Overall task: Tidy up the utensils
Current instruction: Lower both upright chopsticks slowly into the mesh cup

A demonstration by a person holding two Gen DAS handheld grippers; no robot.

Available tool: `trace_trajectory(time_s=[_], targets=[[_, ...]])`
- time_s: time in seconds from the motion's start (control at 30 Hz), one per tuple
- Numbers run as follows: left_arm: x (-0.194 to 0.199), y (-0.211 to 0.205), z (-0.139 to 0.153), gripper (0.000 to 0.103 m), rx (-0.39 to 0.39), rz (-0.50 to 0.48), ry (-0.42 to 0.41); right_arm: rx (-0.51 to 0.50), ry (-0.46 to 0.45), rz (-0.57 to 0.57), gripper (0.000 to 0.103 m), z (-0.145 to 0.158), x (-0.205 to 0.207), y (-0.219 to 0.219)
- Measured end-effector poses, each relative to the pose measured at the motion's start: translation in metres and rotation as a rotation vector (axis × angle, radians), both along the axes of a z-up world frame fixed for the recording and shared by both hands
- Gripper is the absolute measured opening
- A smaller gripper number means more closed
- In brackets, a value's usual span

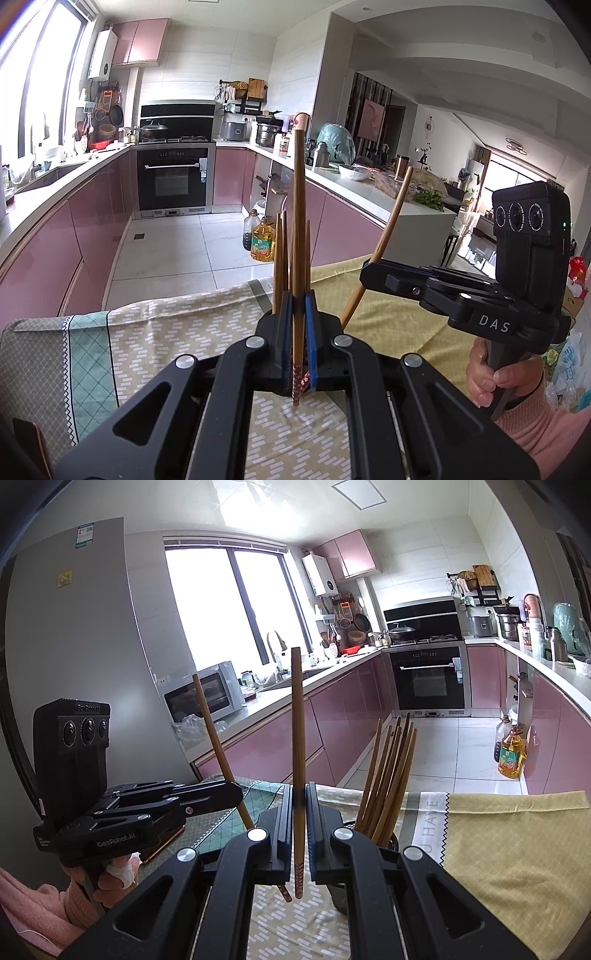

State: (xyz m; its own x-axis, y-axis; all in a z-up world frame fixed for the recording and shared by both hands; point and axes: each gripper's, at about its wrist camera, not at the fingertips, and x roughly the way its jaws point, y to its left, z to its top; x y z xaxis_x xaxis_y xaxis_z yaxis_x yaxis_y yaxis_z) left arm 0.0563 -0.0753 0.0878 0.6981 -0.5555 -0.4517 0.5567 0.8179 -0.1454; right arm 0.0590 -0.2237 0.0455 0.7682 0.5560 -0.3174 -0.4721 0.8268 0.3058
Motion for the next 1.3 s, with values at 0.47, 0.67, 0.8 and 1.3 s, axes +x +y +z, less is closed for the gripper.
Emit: trace_trajectory(time_s=[0.47,0.67,0.8,1.3], targets=[[0.004,0.0,0.012,0.007,-0.021,-0.002,-0.038,-0.002,-0.03,-0.01,0.006,0.012,0.007,-0.002],[0.007,-0.002,0.016,0.007,-0.027,0.0,-0.043,-0.005,-0.034,-0.016,0.006,0.014,0.011,-0.002],[0.009,-0.003,0.017,0.007,-0.028,0.0,-0.043,-0.01,-0.037,-0.02,0.006,0.015,0.015,-0.001],[0.016,-0.009,0.02,0.007,-0.034,0.001,-0.038,-0.011,-0.032,-0.034,0.006,0.016,0.02,-0.003]])
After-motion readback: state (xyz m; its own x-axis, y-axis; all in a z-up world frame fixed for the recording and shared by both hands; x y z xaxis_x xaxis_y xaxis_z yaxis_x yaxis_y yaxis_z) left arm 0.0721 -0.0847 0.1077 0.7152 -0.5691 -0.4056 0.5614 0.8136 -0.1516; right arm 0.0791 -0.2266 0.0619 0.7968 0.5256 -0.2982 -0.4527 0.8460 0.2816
